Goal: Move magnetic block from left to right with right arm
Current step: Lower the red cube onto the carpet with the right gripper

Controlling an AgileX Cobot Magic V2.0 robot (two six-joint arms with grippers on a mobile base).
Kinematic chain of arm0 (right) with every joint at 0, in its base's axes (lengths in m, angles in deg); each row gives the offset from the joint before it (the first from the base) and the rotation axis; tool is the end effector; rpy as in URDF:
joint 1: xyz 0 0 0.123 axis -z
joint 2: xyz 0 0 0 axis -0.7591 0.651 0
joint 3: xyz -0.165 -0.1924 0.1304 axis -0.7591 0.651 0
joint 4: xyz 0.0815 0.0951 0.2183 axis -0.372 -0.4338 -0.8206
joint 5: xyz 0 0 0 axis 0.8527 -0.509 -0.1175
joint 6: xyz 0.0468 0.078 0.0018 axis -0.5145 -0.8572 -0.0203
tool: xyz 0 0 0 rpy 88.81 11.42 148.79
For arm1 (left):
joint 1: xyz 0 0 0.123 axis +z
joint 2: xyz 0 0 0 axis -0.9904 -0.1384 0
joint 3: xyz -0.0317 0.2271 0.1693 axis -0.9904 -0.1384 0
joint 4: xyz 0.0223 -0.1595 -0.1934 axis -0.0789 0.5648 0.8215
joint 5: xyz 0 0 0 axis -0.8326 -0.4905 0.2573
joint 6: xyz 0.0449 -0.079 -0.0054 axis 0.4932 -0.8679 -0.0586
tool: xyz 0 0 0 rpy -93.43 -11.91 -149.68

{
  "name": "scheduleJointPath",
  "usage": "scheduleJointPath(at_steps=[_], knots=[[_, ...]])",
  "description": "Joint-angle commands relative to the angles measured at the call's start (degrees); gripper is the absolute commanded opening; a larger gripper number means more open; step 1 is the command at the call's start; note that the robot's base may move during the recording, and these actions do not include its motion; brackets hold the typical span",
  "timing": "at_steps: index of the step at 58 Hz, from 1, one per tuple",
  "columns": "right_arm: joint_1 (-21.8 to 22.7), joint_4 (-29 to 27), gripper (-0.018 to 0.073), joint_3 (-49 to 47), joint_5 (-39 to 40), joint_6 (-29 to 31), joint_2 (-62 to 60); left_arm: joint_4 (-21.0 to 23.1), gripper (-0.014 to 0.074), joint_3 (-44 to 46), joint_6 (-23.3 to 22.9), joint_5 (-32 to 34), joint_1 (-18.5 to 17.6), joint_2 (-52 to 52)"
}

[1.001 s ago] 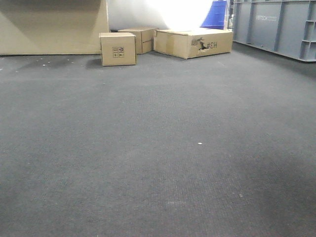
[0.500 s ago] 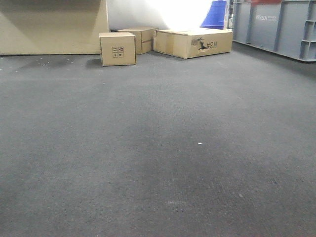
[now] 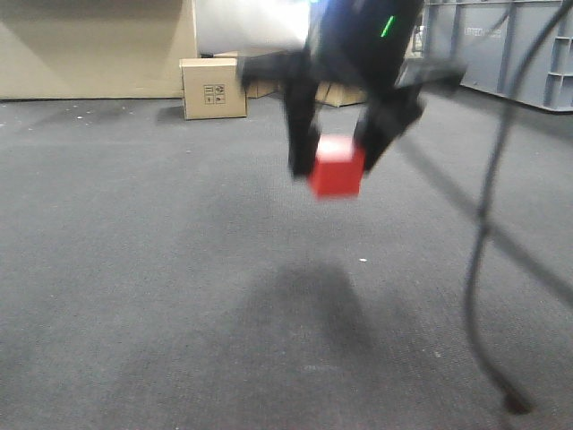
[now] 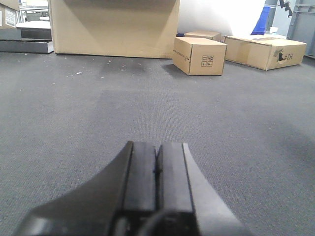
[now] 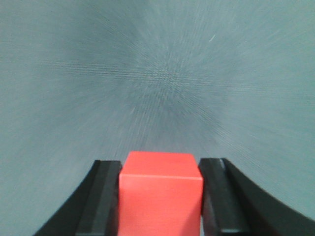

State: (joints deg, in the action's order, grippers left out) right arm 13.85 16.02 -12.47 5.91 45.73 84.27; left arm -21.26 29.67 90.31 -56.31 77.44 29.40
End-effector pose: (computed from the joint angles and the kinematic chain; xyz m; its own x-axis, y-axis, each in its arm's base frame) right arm 0.3194 0.2221 0.2549 -0.9010 -0.1571 -0.4044 -0.2229 0.9673 0.1208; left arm 0.0566 -0.0047 0.2002 0.0364 -0.0421 -0.9984 0.0845 0.9957 -0.0389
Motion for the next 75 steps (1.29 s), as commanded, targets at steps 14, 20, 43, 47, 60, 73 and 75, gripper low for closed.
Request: scheduleJointPath(at_steps=[14,20,43,47,60,73,75], knots=[[0.0,1.8,0.0176,-2.7,2.1,-0.8,4.6,0.3,-0.0126,-0.5,-0.3,4.8,-0.4,0.5],[0.0,2.8,0.023,-2.7,2.0,-0.8,4.9,0.3,-0.0126,-0.5,-0.3,4.8,-0.4,0.5],[0.0,5.4,0.0622,-3.3,1.6,-0.8,-1.9,0.3,-0.0126,-0.5,-0.3,4.8,-0.4,0.5],[-0.1,6.3,0.0599,-3.0,1.2,-0.8,-4.8,0.3,-0.0126,-0.5,-0.3,4.8,-0.4,0.5],[-0.2,11.7,0.0287,3.9,2.4,-0.6,-19.8,0.3,-0.0126,-0.5,-0.3,4.8,-0.4,0.5],[-0.2,13.0,0.006,16.8,8.3,-0.2,-37.6,0.3,-0.0126,-0.5,-0.3,4.8,-0.4,0.5],[-0.2,13.0,0.006,19.0,9.8,-0.2,-40.5,0.3,-0.0126,-0.5,-0.3,4.8,-0.4,0.5]])
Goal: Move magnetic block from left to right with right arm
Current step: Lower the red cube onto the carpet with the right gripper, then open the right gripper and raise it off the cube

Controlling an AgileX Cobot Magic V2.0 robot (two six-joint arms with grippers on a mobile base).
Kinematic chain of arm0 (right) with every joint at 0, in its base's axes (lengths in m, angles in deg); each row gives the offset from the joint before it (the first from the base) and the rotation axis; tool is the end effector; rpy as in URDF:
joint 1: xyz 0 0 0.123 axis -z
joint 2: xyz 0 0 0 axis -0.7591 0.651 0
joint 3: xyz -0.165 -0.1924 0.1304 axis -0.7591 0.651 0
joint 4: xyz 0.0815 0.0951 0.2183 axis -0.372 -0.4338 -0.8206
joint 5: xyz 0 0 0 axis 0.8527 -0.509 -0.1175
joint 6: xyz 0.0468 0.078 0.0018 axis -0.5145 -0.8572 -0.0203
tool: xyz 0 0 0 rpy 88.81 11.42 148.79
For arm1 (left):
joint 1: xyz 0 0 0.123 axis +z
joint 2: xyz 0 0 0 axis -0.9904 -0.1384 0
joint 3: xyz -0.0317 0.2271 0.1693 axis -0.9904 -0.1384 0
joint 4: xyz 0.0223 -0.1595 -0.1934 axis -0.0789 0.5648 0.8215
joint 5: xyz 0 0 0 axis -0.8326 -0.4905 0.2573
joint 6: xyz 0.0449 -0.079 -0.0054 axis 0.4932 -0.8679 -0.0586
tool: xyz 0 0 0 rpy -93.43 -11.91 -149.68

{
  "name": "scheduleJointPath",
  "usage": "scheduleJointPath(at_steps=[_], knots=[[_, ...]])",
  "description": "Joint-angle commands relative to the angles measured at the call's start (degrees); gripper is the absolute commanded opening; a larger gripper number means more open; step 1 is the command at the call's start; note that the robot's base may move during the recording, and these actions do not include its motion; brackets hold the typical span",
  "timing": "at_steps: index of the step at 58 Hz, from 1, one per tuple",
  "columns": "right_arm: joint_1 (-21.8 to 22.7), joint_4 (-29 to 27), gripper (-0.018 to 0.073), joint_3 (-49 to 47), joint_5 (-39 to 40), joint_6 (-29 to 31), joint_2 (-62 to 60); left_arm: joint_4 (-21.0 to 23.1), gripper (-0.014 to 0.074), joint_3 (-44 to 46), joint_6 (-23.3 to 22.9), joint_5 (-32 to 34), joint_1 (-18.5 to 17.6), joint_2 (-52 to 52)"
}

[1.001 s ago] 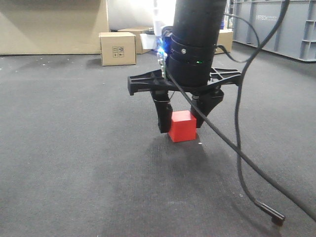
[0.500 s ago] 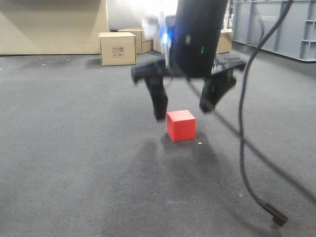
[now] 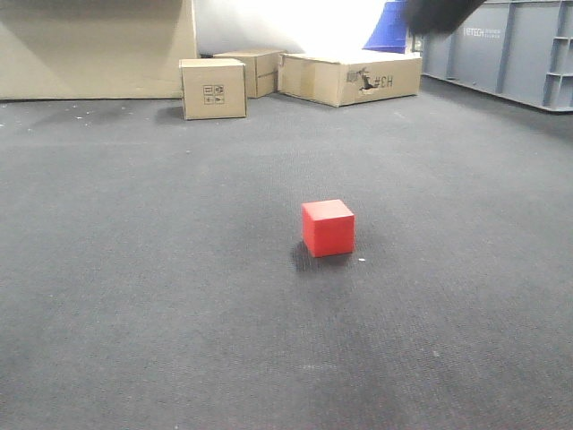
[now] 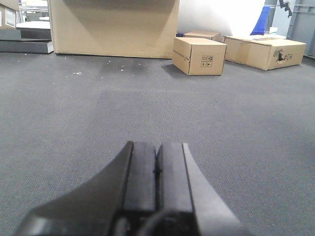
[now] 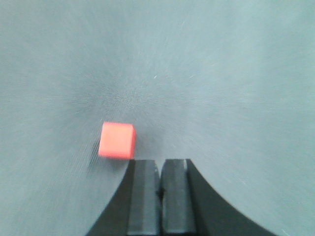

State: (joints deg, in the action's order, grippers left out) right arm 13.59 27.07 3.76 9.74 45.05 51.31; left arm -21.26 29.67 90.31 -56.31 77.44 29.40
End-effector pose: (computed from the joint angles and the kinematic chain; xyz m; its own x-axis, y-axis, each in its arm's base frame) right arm 0.2196 0.1377 0.3628 -0.6667 -0.1495 -0.7302 -0.2954 0.9524 0.0747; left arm 0.0566 -0.0047 0.2002 0.0364 -0.0421 -0.9984 0.0845 0.9957 -0.0389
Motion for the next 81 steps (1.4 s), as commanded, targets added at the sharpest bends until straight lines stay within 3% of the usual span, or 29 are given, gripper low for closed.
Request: scheduleJointPath(at_steps=[1,18,30,51,63,71,81], knots=[[0.0,2.0,0.006,4.2,6.5,0.5,-8.7,0.3,-0.0126,-0.5,-0.3,4.8,-0.4,0.5],[0.0,2.7,0.006,22.0,15.9,0.5,-29.7,0.3,-0.0126,-0.5,-0.3,4.8,-0.4,0.5],[0.0,2.8,0.006,32.1,15.3,0.5,-41.8,0.3,-0.0126,-0.5,-0.3,4.8,-0.4,0.5],[0.0,2.8,0.006,35.2,14.0,0.5,-45.9,0.3,-0.0126,-0.5,-0.3,4.8,-0.4,0.5],[0.4,2.8,0.006,35.4,17.3,0.5,-45.9,0.3,-0.0126,-0.5,-0.3,4.8,-0.4,0.5],[6.1,1.1,0.006,36.2,21.5,6.0,-46.3,0.3,-0.0126,-0.5,-0.3,4.8,-0.4,0.5],[19.3,-11.6,0.006,40.6,28.0,21.5,-50.7,0.3,-0.0126,-0.5,-0.3,4.8,-0.4,0.5]])
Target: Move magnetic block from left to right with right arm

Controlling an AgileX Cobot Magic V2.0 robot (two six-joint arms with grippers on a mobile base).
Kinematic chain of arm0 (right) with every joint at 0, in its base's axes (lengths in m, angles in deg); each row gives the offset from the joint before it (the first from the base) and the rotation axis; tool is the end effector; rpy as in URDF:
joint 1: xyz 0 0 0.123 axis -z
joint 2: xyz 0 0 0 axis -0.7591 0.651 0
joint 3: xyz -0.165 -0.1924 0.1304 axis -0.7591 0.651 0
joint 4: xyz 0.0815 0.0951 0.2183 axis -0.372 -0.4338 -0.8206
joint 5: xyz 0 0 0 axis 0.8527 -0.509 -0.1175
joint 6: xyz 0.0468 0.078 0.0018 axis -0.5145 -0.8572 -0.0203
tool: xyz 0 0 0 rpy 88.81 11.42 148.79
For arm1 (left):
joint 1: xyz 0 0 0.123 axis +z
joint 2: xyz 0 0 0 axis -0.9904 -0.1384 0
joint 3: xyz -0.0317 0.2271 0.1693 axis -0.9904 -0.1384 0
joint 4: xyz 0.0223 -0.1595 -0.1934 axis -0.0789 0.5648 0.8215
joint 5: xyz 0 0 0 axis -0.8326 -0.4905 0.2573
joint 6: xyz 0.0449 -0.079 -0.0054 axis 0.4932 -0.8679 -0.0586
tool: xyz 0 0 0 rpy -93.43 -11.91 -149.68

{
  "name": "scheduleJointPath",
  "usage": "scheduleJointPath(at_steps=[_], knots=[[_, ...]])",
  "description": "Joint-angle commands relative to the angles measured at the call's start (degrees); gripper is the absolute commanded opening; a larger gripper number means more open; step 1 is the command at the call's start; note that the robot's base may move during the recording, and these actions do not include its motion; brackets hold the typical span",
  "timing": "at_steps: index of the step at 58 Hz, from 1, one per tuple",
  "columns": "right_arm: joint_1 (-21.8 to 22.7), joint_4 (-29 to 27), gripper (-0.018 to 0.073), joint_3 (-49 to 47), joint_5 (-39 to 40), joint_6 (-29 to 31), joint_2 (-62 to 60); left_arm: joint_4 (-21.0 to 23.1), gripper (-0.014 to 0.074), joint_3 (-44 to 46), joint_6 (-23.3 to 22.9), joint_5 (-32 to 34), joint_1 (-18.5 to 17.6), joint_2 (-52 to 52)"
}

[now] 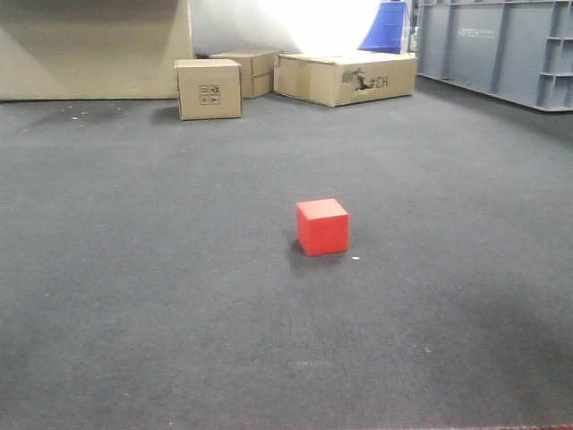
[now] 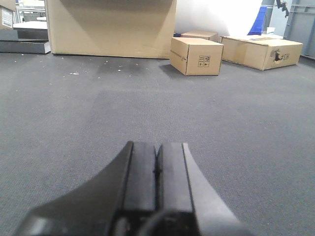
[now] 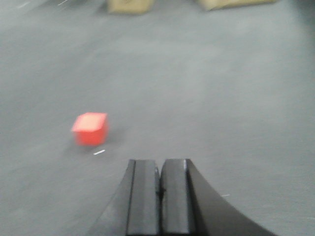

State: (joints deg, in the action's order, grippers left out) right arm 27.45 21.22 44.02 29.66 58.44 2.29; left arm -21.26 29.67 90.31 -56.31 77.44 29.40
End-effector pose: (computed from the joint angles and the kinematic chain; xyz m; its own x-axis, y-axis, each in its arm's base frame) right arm 0.0799 0.0255 0.2989 -0.2776 -0.0201 -0.9605 -0.2890 0.9552 0.0635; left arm 0.0566 -0.0047 0.2002 0.0364 -0.0421 -0.9984 0.0845 0.9957 -0.0389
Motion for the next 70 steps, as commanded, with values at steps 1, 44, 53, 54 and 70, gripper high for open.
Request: scheduleJointPath(at_steps=[1,44,53,54,70], knots=[[6.5,-6.7,0.006,0.9,8.6,9.4,-2.2,0.3,-0.0126,-0.5,-0.3,4.8,-0.4,0.5],[26.0,-10.1,0.006,27.4,22.5,13.4,-23.6,0.3,-0.0126,-0.5,-0.3,4.8,-0.4,0.5],[26.0,-10.2,0.006,27.4,26.3,13.4,-23.6,0.3,-0.0126,-0.5,-0.3,4.8,-0.4,0.5],[26.0,-10.2,0.006,27.4,26.6,13.4,-23.6,0.3,-0.0126,-0.5,-0.3,4.8,-0.4,0.5],[26.0,-10.2,0.006,27.4,26.7,13.4,-23.6,0.3,-0.0126,-0.5,-0.3,4.8,-0.4,0.5]])
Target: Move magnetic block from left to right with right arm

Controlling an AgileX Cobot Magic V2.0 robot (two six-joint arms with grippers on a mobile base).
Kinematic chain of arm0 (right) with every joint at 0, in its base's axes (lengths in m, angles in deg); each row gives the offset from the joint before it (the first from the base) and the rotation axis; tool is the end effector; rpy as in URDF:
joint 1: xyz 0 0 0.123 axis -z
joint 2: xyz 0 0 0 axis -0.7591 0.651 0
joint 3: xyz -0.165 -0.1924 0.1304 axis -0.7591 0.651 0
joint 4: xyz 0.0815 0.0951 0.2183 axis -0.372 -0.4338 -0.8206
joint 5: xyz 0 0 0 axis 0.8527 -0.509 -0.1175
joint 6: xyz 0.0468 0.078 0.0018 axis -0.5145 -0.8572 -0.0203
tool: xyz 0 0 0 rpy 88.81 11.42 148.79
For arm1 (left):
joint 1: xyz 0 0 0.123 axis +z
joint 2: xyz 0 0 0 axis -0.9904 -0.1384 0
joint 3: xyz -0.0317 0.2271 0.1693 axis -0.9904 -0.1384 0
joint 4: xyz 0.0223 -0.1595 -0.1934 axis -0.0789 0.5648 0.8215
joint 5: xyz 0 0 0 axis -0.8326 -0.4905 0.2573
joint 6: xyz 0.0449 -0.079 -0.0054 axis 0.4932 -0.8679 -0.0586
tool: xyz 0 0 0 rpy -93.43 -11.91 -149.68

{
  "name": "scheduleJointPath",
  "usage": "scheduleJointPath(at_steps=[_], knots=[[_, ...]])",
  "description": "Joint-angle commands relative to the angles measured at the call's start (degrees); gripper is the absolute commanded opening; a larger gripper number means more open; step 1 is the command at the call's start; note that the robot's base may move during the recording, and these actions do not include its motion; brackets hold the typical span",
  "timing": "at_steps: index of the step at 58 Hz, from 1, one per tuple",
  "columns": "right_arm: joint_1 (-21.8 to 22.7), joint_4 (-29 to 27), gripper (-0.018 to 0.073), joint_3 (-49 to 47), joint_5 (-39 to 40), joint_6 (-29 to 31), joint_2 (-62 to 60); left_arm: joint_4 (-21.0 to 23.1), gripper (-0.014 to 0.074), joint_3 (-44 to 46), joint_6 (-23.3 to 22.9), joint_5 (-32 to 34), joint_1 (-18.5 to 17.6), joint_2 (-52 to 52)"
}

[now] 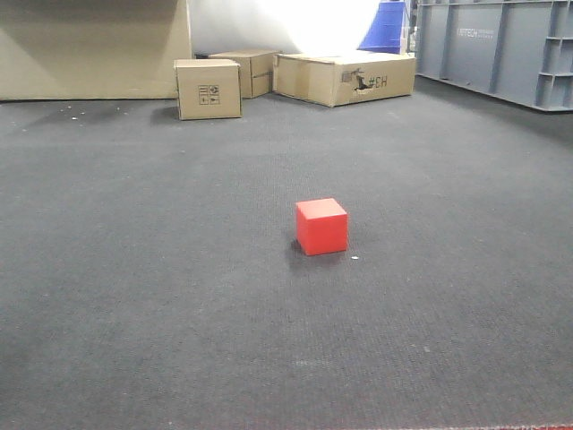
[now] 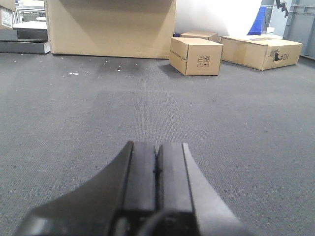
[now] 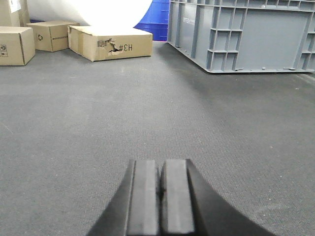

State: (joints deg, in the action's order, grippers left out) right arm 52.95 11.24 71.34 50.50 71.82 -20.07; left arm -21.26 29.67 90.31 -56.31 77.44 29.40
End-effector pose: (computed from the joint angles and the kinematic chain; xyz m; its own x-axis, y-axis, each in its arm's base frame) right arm 0.0567 -0.0034 0.1970 -0.0024 0.0112 -0.9999 0.0614 0.9981 0.0110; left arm 0.0566 -0.0047 0.2002 0.0364 -0.0421 -0.9984 0.0845 0.9957 -0.0389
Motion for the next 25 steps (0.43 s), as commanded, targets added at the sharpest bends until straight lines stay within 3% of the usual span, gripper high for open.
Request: scheduleJointPath(at_steps=[1,25], knots=[[0.4,-0.2,0.006,0.0,5.9,0.0,-1.2,0.3,-0.0126,-0.5,-0.3,4.8,-0.4,0.5],[0.4,-0.2,0.006,0.0,5.9,0.0,-1.2,0.3,-0.0126,-0.5,-0.3,4.8,-0.4,0.5]])
